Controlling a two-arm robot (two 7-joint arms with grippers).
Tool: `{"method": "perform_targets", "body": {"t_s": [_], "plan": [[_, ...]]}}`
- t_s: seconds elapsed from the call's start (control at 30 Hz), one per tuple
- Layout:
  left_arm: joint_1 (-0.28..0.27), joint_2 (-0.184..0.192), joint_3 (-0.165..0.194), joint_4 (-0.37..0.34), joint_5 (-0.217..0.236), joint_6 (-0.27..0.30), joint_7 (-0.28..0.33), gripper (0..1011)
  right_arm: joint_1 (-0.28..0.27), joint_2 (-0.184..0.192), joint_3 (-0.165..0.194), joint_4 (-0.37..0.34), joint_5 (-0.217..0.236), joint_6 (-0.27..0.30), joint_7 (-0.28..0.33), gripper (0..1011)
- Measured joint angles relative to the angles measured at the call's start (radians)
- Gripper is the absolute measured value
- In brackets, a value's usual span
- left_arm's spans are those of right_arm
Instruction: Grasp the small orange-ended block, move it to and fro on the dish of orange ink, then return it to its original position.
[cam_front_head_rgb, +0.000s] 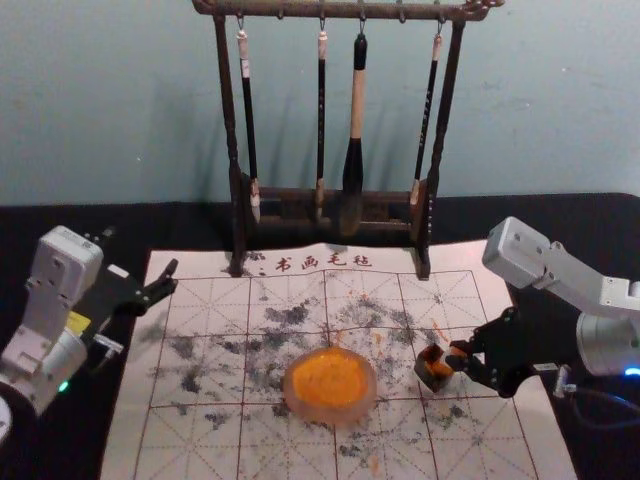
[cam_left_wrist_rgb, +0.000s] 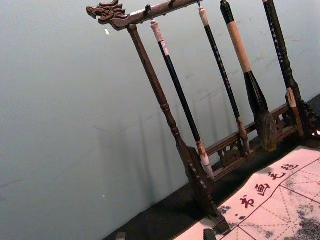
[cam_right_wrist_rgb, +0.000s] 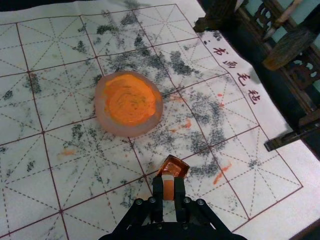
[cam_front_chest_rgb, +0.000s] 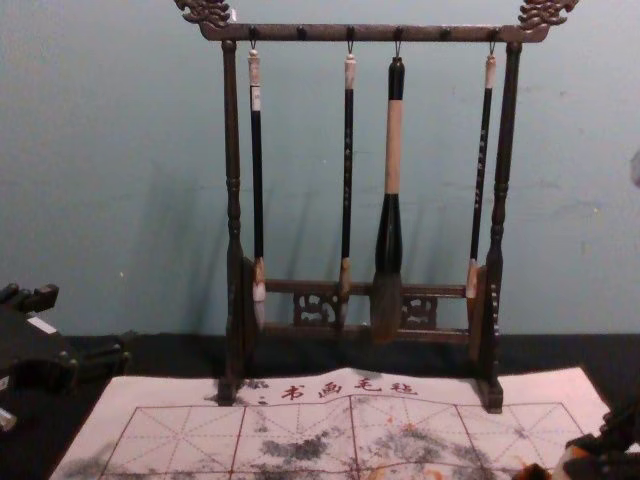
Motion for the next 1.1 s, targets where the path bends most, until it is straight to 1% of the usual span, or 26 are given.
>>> {"method": "perform_targets", "body": {"t_s": [0.13,0.33,1.1], "plan": [[0.0,0.0,0.0,0.0,0.0,0.0,0.0,1001,0.007,-0.004,-0.01,0.006,-0.005,0.001,0.007,107],[0.0,0.0,0.0,0.0,0.0,0.0,0.0,1001,0.011,-0.007,-0.014,0.013,-0.008,0.004,0.007,107],[0.0,0.0,0.0,0.0,0.0,0.0,0.0,1001,0.01,-0.012,-0.005,0.021,-0.006,0.002,-0.008,107]]}}
